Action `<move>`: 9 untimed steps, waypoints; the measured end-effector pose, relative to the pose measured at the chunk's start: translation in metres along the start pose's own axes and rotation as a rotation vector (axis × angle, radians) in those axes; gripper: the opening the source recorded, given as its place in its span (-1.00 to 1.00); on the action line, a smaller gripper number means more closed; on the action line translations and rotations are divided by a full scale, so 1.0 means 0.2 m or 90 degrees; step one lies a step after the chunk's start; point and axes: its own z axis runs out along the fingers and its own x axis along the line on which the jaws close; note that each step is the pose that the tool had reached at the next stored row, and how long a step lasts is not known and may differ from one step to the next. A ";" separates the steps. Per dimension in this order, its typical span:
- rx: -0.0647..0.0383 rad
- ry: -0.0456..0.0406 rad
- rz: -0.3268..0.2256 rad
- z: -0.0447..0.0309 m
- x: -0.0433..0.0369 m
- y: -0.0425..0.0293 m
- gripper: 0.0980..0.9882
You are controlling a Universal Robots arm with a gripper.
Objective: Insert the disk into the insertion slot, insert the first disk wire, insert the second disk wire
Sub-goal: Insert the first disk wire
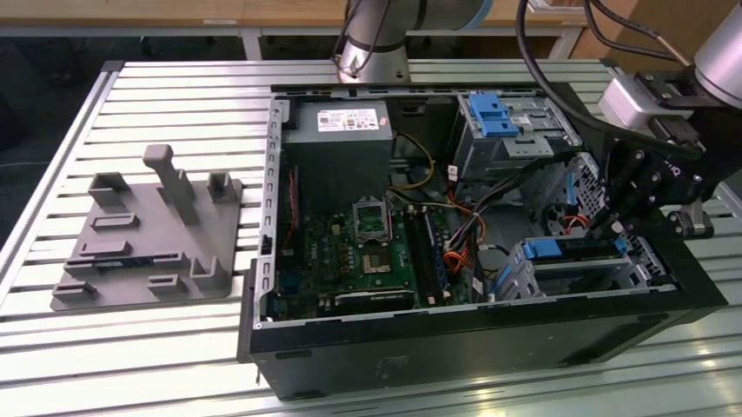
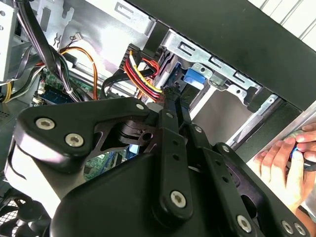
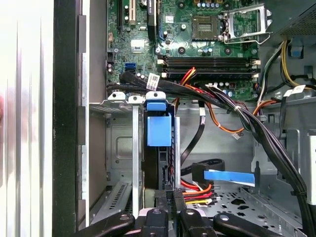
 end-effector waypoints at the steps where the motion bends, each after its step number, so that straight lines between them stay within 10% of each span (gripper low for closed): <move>1: 0.000 0.0000 0.000 0.001 0.000 0.000 -0.85; 9: 0.000 0.0002 0.000 0.006 0.005 0.000 -0.85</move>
